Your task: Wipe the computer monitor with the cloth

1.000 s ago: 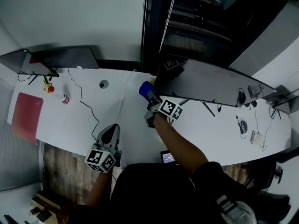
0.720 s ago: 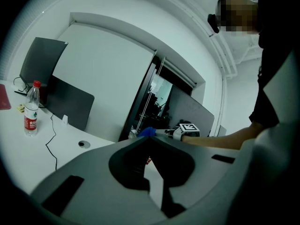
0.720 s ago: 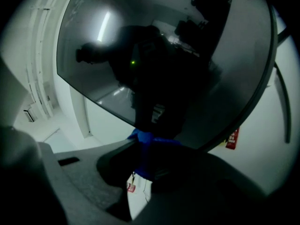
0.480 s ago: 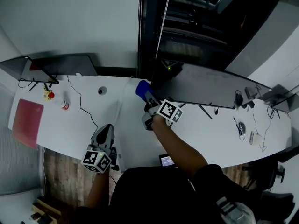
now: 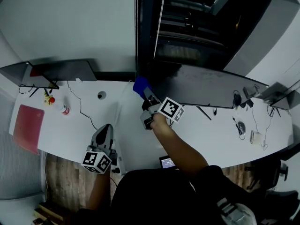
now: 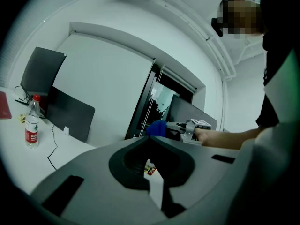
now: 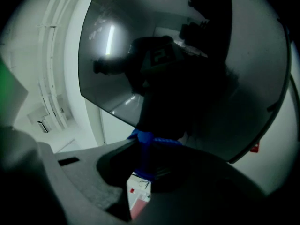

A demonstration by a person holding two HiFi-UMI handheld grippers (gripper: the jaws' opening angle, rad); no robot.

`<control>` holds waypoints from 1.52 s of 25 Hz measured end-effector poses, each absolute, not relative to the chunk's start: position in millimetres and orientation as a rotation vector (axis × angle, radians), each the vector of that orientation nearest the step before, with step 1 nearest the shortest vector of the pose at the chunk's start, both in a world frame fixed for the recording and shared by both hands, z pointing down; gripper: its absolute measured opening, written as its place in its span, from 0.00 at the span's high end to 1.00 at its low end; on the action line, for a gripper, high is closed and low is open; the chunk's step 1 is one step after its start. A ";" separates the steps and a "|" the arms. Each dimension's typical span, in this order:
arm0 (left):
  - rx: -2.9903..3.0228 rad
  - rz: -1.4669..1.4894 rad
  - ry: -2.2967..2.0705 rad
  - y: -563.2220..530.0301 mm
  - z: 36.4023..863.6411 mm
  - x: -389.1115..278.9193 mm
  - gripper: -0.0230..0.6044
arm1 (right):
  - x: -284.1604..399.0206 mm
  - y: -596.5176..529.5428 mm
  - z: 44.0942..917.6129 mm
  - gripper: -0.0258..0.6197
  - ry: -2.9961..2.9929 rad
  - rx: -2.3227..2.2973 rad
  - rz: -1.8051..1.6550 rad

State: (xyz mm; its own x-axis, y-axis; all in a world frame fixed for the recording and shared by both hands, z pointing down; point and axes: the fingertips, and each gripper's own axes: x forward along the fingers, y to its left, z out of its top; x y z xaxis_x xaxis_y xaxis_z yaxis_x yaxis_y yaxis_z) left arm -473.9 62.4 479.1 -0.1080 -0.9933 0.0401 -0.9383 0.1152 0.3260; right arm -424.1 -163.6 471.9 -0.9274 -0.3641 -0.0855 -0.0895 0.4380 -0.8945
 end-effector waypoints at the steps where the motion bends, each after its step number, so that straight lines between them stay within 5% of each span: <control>1: 1.915 -0.323 -2.143 61.9 478.4 -472.5 0.97 | -424.0 -163.3 466.6 0.87 2.426 -0.382 -1.479; 38: 1.967 -0.351 -2.146 81.4 462.4 -446.6 0.97 | -401.0 -156.6 294.5 0.87 2.422 -0.189 -1.068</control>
